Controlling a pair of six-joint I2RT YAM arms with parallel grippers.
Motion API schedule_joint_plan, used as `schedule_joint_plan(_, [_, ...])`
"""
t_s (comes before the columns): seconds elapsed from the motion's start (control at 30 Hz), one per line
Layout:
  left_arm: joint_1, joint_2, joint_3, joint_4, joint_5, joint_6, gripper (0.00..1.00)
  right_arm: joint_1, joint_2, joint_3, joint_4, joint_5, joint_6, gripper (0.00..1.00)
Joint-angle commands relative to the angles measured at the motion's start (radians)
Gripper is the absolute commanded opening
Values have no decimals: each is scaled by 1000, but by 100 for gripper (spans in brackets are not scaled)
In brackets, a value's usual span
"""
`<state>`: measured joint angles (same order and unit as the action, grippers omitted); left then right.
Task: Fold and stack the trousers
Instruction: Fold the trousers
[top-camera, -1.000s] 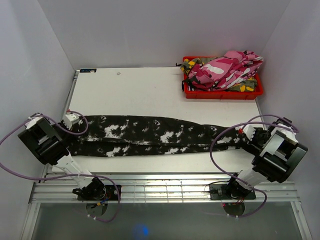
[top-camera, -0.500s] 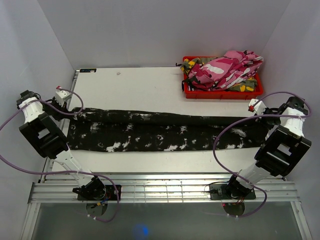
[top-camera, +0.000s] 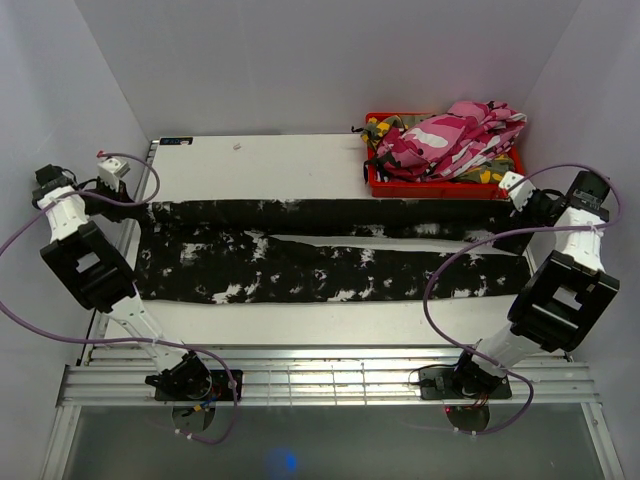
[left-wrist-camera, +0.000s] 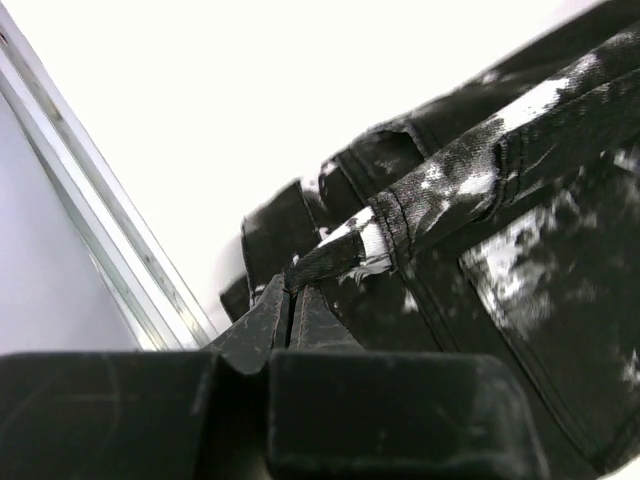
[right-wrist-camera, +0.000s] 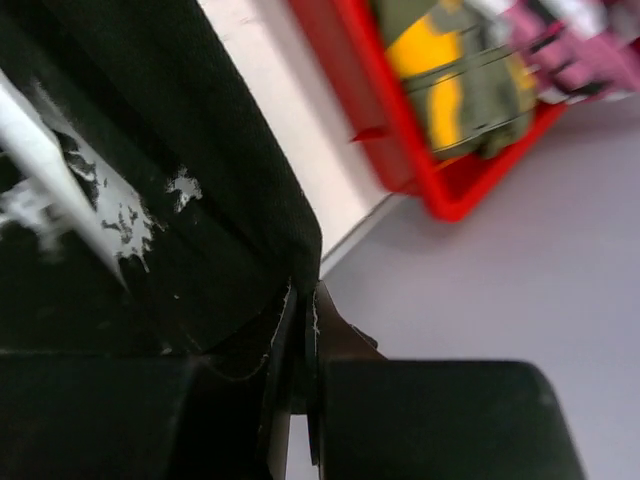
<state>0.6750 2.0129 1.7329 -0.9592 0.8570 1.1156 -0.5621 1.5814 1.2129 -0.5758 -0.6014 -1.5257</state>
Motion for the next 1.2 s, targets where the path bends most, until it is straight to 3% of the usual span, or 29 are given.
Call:
schedule_joint_plan(0.0, [41, -29, 50, 203, 19, -86, 0, -19, -30, 47, 292, 34, 39, 8])
schedule_joint_plan(0.1, [63, -129, -53, 246, 97, -63, 0, -33, -93, -19, 352, 2, 18, 8])
schedule_joint_plan(0.2, [96, -235, -180, 194, 129, 91, 0, -90, -150, -82, 308, -76, -66, 8])
schedule_joint_plan(0.27, [127, -276, -231, 40, 111, 315, 0, -139, -185, -131, 254, -96, -190, 8])
schedule_joint_plan(0.4, [248, -280, -314, -179, 109, 583, 0, -249, -216, -271, 220, -123, -387, 8])
schedule_joint_plan(0.5, [340, -246, -364, -328, 24, 807, 0, -332, -202, -349, 192, -127, -542, 8])
schedule_joint_plan(0.53, [353, -244, -454, -325, -17, 843, 0, -341, -198, -387, 177, -115, -574, 8])
schedule_joint_plan(0.57, [357, -249, -516, -244, -115, 855, 0, -352, -192, -409, 180, -95, -614, 8])
schedule_joint_plan(0.63, [360, -287, -710, -114, -180, 846, 0, -355, -190, -484, 183, -60, -663, 8])
schedule_joint_plan(0.67, [360, -298, -764, -23, -231, 860, 0, -357, -193, -510, 183, -46, -692, 8])
schedule_joint_plan(0.77, [360, -309, -869, 43, -274, 906, 0, -361, -204, -585, 183, 2, -800, 9])
schedule_joint_plan(0.83, [360, -304, -851, 33, -265, 883, 15, -361, -216, -590, 182, 5, -794, 23])
schedule_joint_plan(0.87, [374, -301, -798, -23, -254, 891, 31, -361, -224, -584, 180, 3, -778, 31])
schedule_joint_plan(0.9, [385, -302, -762, -64, -207, 911, 38, -361, -225, -557, 177, 2, -762, 57])
schedule_joint_plan(0.93, [396, -310, -725, -108, -179, 943, 52, -361, -225, -538, 166, 2, -727, 68])
schedule_joint_plan(0.97, [405, -315, -651, -189, -158, 955, 78, -363, -227, -515, 131, 0, -716, 75])
schedule_joint_plan(1.03, [406, -325, -584, -257, -106, 978, 90, -363, -227, -434, 82, -4, -697, 89])
schedule_joint_plan(1.07, [406, -344, -555, -297, -87, 975, 91, -361, -224, -402, 47, -8, -680, 97])
schedule_joint_plan(1.1, [405, -353, -509, -309, -70, 974, 93, -360, -221, -336, -43, -8, -677, 90])
schedule_joint_plan(1.17, [390, -367, -471, -344, -65, 966, 93, -349, -224, -288, -108, 8, -666, 90])
